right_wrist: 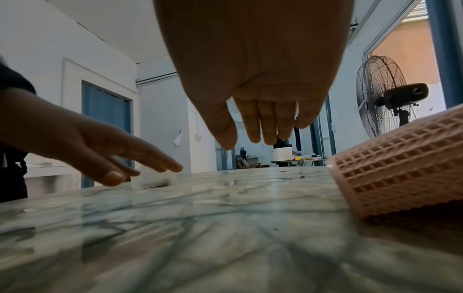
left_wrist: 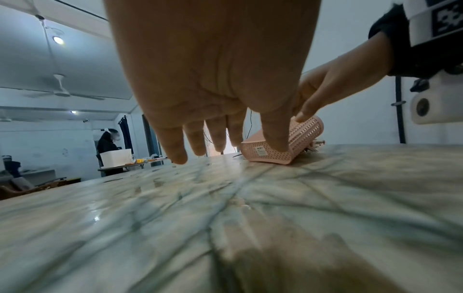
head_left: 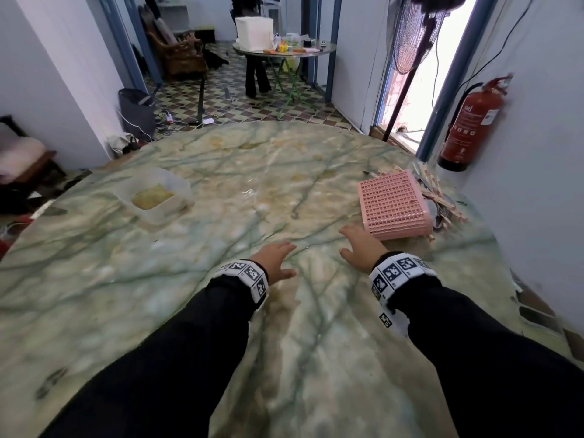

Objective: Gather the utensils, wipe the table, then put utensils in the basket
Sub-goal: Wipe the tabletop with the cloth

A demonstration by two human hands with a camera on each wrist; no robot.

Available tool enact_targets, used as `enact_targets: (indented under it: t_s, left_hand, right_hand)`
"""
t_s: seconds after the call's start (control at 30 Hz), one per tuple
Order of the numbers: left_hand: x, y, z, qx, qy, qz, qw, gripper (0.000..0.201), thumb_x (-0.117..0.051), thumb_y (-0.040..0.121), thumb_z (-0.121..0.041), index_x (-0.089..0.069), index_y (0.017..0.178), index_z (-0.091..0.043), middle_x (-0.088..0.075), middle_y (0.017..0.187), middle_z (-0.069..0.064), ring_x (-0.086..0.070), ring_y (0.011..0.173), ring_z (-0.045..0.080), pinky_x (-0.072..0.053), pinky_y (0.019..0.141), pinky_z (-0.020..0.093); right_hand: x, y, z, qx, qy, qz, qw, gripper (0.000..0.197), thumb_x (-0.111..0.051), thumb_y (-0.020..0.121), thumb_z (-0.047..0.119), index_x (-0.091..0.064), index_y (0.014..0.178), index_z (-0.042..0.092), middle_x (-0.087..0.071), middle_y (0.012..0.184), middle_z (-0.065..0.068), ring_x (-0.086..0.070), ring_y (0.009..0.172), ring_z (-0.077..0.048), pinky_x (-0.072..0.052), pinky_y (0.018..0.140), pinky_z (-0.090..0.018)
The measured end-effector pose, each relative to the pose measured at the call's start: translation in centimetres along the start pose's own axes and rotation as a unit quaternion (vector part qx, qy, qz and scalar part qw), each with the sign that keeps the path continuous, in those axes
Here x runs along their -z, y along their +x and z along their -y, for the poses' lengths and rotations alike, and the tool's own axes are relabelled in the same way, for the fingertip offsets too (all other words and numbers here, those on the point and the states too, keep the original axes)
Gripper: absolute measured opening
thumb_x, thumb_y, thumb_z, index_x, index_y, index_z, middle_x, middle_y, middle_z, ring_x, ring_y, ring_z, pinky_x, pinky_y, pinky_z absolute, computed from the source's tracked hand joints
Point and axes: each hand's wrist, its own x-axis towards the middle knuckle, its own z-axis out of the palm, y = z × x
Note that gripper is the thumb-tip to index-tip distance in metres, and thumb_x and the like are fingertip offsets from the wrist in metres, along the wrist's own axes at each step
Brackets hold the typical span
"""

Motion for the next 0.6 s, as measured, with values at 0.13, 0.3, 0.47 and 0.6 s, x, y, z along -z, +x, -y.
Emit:
enact_targets:
  t_s: [0.13,0.3,0.47,0.6]
  left_hand:
    - [1.6,-1.6,2.6,0.004,0.014,-0.006,1.000,0.064,-0.050,0.094,-0.033,-0.020,0.147,-0.011,-0.017,0.156,0.007,-0.018,0.143,0.019,-0.013,0.114,0.027]
    - [3.5,-4.2,7.0,0.000,0.025,-0.001,1.000,0.056,-0.042,0.098,-0.029,-0.020,0.147,-0.013,-0.019,0.155,0.005,-0.015,0.144,0.018,-0.016,0.115,0.030]
    - [4.9,-6.5,11.0,-0.014,0.037,0.008,0.999,0.051,-0.040,0.099,-0.025,-0.024,0.146,-0.013,-0.022,0.155,0.006,-0.013,0.145,0.020,-0.019,0.115,0.033]
    - [5.2,-8.2,13.1,-0.031,0.050,0.018,0.998,0.053,-0.043,0.098,-0.026,-0.025,0.146,-0.012,-0.024,0.154,0.006,-0.018,0.144,0.020,-0.017,0.113,0.030]
  right_hand:
    - [-0.7,-0.3,4.1,-0.026,-0.010,0.041,0.999,0.056,-0.042,0.096,0.017,-0.020,0.147,0.006,-0.016,0.156,-0.009,-0.016,0.144,-0.018,-0.011,0.114,-0.025]
    - [-1.8,-0.4,9.9,-0.054,0.016,0.037,0.998,0.054,-0.043,0.094,0.013,-0.025,0.144,0.003,-0.024,0.152,-0.011,-0.024,0.140,-0.022,-0.019,0.111,-0.026]
    - [-2.7,-0.4,15.2,-0.097,0.036,0.039,0.994,0.055,-0.044,0.096,0.019,-0.024,0.145,0.004,-0.024,0.153,-0.011,-0.027,0.139,-0.024,-0.024,0.112,-0.032]
    - [-3.5,-0.8,18.4,-0.112,0.035,0.027,0.993,0.056,-0.044,0.097,0.023,-0.023,0.146,0.005,-0.021,0.154,-0.010,-0.022,0.142,-0.022,-0.020,0.112,-0.029]
